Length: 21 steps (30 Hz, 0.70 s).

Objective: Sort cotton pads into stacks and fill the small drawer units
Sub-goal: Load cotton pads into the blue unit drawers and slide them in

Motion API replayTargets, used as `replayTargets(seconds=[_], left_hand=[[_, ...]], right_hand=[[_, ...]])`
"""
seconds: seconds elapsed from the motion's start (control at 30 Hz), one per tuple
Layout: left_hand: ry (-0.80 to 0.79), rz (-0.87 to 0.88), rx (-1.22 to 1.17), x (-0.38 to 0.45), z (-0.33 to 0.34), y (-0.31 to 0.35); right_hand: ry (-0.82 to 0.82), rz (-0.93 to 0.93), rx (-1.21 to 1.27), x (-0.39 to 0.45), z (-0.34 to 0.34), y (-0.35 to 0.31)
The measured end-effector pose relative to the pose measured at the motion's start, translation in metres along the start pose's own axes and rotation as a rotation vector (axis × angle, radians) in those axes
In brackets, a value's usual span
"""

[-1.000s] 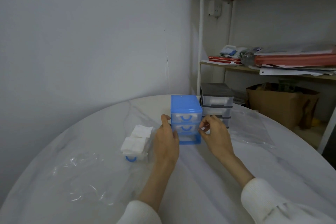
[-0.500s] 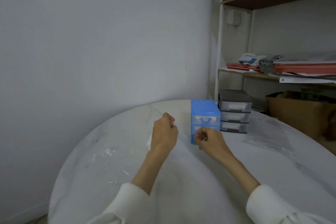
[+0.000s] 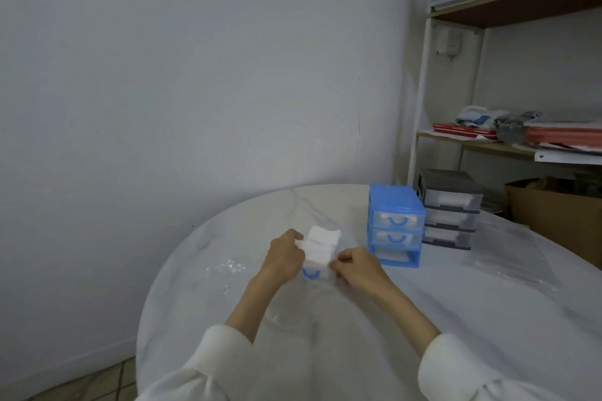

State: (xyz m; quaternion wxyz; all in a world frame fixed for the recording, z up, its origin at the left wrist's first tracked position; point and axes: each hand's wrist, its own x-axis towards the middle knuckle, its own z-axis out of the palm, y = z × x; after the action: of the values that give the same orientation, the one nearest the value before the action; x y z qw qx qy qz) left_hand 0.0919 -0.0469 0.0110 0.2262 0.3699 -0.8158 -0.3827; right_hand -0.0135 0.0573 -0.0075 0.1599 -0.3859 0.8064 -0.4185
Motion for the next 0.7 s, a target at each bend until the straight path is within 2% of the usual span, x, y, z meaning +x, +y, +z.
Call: replayTargets(seconds=[0.23,0.43,0.7], left_hand=[[0.108,0.094,-0.074,-0.002,-0.005,0.014],[0.021,0.071,-0.15,-0.012,-0.003,0.031],[-0.18,0.043,-0.137,-0.04,0.045,0.042]], right_hand=[[0.161,-0.004,0.134,-0.001,-0.021,-0.021],[0.187,0.091,0.186,-0.022,-0.047,-0.016],[0.189,0.198,-0.018,-0.053,-0.079,0.036]])
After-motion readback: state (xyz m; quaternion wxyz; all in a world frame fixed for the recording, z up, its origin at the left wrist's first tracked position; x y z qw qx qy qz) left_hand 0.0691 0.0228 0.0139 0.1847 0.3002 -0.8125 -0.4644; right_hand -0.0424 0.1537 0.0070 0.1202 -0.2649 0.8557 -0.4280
